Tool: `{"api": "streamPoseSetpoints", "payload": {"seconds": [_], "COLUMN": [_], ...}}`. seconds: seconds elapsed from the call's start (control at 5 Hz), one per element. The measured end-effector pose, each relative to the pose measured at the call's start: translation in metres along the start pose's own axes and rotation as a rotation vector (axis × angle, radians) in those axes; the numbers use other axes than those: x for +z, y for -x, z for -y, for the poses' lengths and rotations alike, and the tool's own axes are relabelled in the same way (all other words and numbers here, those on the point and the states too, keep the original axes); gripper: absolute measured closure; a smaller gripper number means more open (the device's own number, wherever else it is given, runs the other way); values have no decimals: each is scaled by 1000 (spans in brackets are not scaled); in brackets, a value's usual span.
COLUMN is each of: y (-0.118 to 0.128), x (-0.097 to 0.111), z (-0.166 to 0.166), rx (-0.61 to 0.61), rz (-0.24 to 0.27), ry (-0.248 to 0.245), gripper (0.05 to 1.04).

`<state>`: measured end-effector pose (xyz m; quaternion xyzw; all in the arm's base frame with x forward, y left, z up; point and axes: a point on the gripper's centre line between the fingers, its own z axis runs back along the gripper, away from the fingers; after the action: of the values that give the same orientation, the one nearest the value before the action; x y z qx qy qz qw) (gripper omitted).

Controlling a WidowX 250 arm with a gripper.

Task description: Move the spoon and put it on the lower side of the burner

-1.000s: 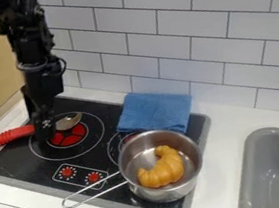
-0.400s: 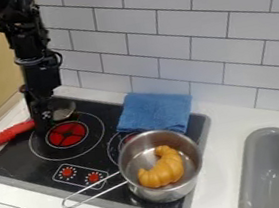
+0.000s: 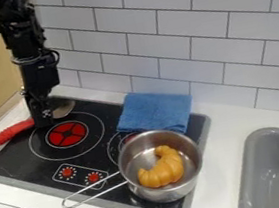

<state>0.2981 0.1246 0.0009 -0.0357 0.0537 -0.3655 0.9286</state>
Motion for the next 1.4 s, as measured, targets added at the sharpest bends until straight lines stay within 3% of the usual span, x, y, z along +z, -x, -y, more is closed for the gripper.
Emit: {"api": "streamPoseSetpoints", "payload": {"seconds": [0.2,0.4,0.6,1.0,1.2,1.4], "y": [8,14,31,53,58,53], "x": [3,27,30,20,7,-5], "z": [14,14,34,81,108,120], "rx": [-40,-111,-223,-430,-540,-637], "rz": [-11,-22,-104,-161,-210,-227], "ry": [19,-36,-57,-54,-39,-51], "gripper": [832,833,833,833,833,833]}}
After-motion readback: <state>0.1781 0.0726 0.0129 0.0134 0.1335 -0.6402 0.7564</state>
